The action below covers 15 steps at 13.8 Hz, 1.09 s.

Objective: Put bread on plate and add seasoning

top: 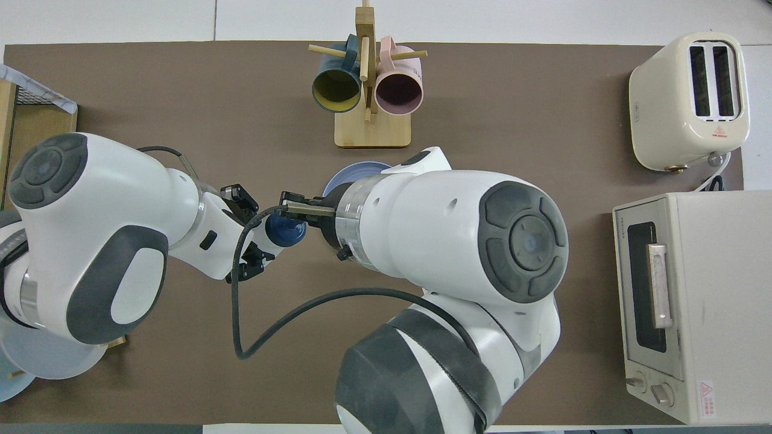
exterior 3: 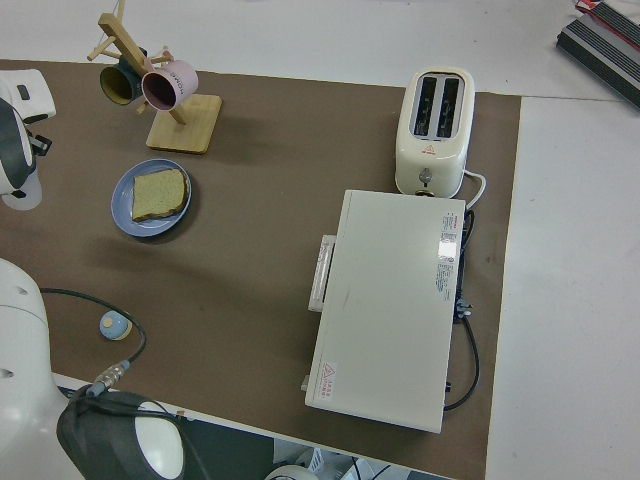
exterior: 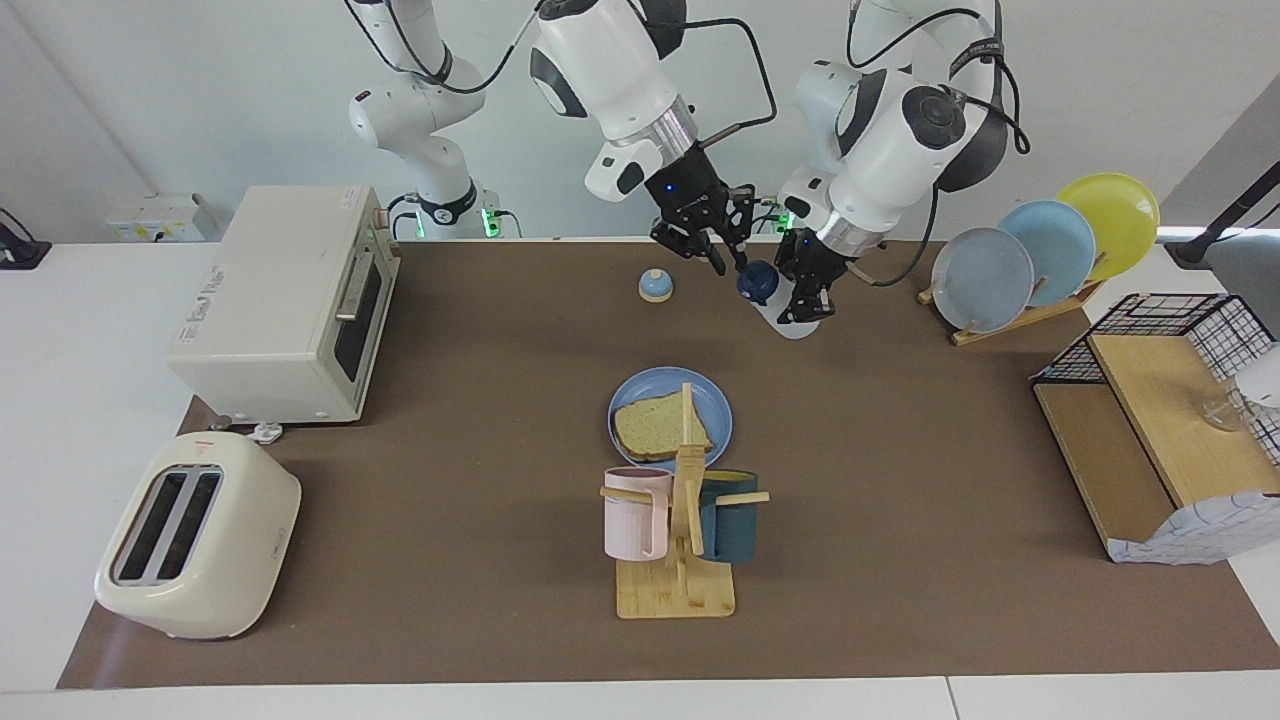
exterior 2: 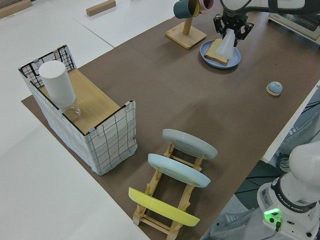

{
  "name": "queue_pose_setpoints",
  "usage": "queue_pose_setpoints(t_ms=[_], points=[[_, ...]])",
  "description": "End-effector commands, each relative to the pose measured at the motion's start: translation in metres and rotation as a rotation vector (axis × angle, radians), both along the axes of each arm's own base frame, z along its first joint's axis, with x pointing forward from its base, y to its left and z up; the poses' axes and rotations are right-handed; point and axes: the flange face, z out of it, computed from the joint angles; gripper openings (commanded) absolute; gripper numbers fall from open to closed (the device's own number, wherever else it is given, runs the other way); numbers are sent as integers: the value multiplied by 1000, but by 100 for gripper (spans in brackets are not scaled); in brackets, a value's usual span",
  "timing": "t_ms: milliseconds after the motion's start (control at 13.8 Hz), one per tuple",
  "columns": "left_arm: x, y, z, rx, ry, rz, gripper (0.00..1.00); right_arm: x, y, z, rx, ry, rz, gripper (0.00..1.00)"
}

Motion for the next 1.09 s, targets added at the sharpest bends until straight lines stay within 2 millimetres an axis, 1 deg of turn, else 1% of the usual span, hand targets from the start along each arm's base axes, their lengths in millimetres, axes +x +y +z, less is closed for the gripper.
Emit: queue_pose_setpoints(t_ms=[0,217,362,940,1013], points=[[-11,7,1,-35,7,-15,0,-3,4,0,9,0,-15,28],[-11,7,0,-44,8,-8,0,-2,4,-2,7,2,-14,28],[-11,7,0,-47,10,-7,0,-2,4,-2,7,2,-14,25],[-11,7,1,-55,10,-4,0,-2,5,-6,9,-1,-20,25],[-11,7,1,-58,11,-1,0,-2,5,-6,9,-1,-20,22]])
